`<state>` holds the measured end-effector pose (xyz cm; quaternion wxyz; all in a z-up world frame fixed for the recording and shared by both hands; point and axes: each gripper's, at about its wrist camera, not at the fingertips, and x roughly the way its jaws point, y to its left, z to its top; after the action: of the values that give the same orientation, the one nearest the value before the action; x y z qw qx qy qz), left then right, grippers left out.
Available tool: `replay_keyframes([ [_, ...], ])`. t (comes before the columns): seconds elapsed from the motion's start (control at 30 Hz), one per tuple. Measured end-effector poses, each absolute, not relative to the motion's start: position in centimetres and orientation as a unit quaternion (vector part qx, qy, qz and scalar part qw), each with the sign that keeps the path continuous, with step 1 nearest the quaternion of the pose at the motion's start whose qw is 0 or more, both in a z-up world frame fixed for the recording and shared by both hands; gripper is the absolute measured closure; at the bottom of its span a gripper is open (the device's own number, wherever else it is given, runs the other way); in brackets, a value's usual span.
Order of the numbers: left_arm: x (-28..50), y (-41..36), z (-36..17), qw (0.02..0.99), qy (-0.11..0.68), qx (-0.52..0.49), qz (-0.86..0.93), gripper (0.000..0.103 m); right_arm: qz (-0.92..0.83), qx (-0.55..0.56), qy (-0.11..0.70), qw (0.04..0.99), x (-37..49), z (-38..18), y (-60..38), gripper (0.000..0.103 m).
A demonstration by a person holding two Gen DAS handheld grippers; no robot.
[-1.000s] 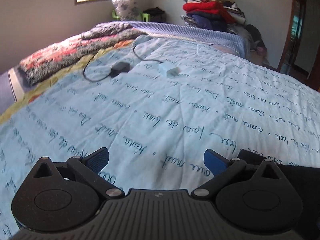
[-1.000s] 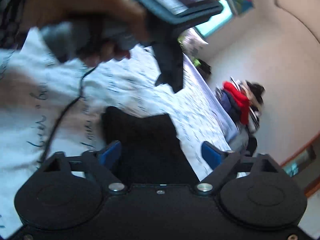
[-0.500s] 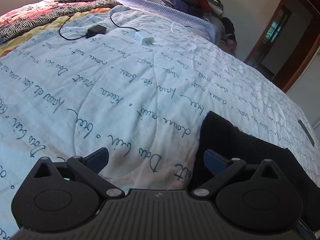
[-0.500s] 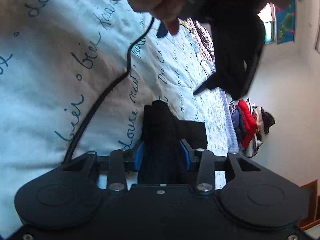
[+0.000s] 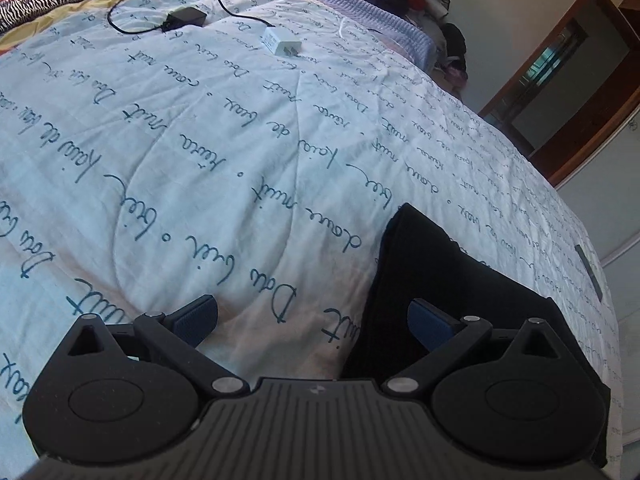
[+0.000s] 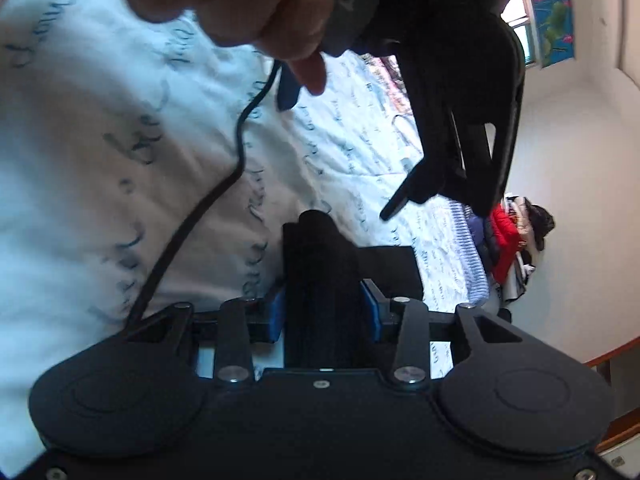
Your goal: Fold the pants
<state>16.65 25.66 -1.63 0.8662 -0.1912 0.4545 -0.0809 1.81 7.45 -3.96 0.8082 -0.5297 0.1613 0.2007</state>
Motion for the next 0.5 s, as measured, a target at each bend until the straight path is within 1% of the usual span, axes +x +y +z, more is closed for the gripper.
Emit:
replay_keyframes([
  [0.03,16.8,25.6,-1.7,0.861,0.460,-0.198,-0.090,0.001,0.203,-0.528,0.159,0.809,1.8,-3.9,7.4,0.066],
  [0.07,16.9,25.5,-1.9,0.855,0.466,-0.205,-0.098,0.001,0.208,-0.525,0.157,0.810,1.6,-3.9,7.2,0.078],
  [0.1,17.1,25.4,-2.0,0.850,0.471,-0.212,-0.106,0.001,0.208,-0.523,0.152,0.813,1.4,-3.9,7.0,0.085],
  [0.2,17.9,25.1,-2.4,0.836,0.483,-0.226,-0.131,0.001,0.216,-0.483,0.146,0.836,1.2,-2.6,5.9,0.087],
  [0.27,18.8,24.9,-3.0,0.820,0.494,-0.251,-0.146,0.001,0.235,-0.409,0.166,0.866,2.0,-0.4,4.3,0.087],
  [0.4,20.4,24.2,-3.6,0.792,0.490,-0.315,-0.183,0.001,0.258,-0.295,0.186,0.901,3.1,3.1,1.1,0.087],
  [0.5,22.0,23.3,-4.5,0.749,0.490,-0.386,-0.221,0.001,0.269,-0.228,0.197,0.915,3.5,4.4,-0.8,0.087],
])
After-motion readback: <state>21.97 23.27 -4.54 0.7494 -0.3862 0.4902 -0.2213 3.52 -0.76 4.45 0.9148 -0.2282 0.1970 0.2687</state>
